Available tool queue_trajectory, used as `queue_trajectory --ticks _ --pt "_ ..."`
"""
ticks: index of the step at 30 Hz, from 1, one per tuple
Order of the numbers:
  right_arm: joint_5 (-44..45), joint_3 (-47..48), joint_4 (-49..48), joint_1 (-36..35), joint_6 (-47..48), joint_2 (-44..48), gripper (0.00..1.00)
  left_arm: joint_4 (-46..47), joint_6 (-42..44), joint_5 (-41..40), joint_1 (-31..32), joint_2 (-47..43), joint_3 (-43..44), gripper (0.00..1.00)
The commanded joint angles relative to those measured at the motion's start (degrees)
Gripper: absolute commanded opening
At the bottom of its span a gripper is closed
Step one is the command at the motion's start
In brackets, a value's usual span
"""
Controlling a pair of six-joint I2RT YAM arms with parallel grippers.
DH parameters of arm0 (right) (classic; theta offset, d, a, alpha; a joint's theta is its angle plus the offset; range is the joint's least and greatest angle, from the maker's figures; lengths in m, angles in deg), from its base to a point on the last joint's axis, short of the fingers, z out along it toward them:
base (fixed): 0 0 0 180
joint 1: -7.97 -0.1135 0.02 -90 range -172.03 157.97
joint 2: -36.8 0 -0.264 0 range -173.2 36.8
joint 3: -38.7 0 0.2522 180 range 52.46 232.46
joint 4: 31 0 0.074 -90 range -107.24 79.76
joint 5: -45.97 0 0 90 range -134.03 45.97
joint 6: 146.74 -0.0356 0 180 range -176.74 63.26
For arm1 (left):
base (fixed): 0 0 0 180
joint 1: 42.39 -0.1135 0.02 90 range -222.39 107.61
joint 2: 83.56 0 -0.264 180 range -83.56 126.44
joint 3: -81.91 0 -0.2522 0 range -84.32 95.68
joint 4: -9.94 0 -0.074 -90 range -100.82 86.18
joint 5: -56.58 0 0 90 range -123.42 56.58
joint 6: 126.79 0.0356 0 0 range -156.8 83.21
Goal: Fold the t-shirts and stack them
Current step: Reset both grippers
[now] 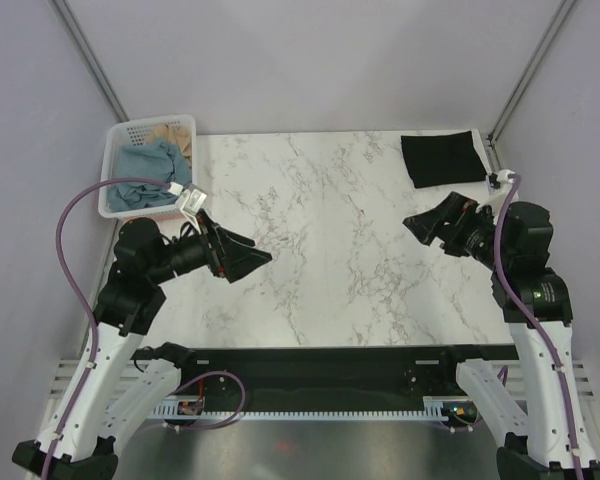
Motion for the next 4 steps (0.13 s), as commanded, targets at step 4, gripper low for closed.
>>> queue_trajectory --ticks 4 --pt "-0.99 0.10 -1.32 0.11 -1.04 1.50 0.98 -0.57 -1.49 1.17 -0.29 -0.75 -0.05 1.00"
